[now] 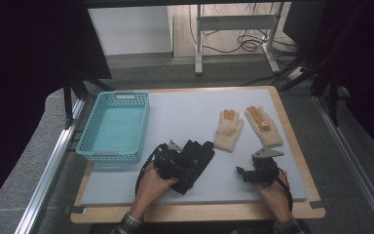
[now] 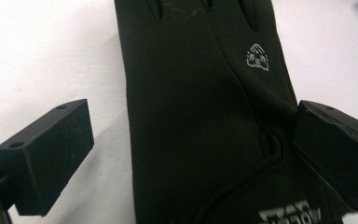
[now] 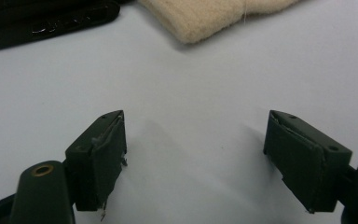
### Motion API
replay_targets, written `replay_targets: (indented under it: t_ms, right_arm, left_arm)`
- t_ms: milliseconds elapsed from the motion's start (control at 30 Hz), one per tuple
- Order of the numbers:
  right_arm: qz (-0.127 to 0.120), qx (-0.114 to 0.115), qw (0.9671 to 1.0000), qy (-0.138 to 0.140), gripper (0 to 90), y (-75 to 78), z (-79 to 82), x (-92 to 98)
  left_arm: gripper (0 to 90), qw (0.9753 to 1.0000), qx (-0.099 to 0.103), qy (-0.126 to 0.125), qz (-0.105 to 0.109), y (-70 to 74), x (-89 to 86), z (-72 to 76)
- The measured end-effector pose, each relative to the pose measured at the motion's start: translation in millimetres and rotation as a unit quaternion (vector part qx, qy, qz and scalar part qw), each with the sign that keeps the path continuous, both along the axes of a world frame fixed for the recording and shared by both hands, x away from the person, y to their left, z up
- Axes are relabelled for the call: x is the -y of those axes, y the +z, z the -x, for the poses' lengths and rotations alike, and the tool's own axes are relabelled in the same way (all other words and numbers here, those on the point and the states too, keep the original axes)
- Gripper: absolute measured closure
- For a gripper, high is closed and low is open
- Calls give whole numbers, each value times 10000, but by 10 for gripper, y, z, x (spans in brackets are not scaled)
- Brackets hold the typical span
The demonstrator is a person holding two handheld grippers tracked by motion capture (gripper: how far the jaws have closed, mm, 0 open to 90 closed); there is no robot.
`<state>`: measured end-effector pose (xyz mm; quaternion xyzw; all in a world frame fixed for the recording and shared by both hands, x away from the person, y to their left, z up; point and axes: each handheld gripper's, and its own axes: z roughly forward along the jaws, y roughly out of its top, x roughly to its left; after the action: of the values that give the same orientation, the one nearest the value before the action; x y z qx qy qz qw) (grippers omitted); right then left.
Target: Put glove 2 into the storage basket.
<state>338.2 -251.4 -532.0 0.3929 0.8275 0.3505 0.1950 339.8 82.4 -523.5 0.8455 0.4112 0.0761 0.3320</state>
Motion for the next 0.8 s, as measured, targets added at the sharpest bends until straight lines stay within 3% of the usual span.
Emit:
replay_targets:
  t_ms: [200,433,500,567,800]
  right_arm:
    - [1,-1,10000,1,205,0,0,0]
    - [-1,0,10000,1,205,0,0,0]
    - [-2,0,10000,-1,205,0,1,0]
    - [2,2,10000,2,205,0,1,0]
    - [-4,-1,10000,1,205,0,1,-1]
  left_arm:
    - [0,9996,-47,-224,-150,-21,139,56]
    - [0,9962,170,-262,-808,-75,274,130]
    - [0,9965,130,-196,-798,-77,265,122]
    - [0,9972,-78,-31,-748,-79,217,71]
    - [166,9975,-53,104,-690,-30,131,56]
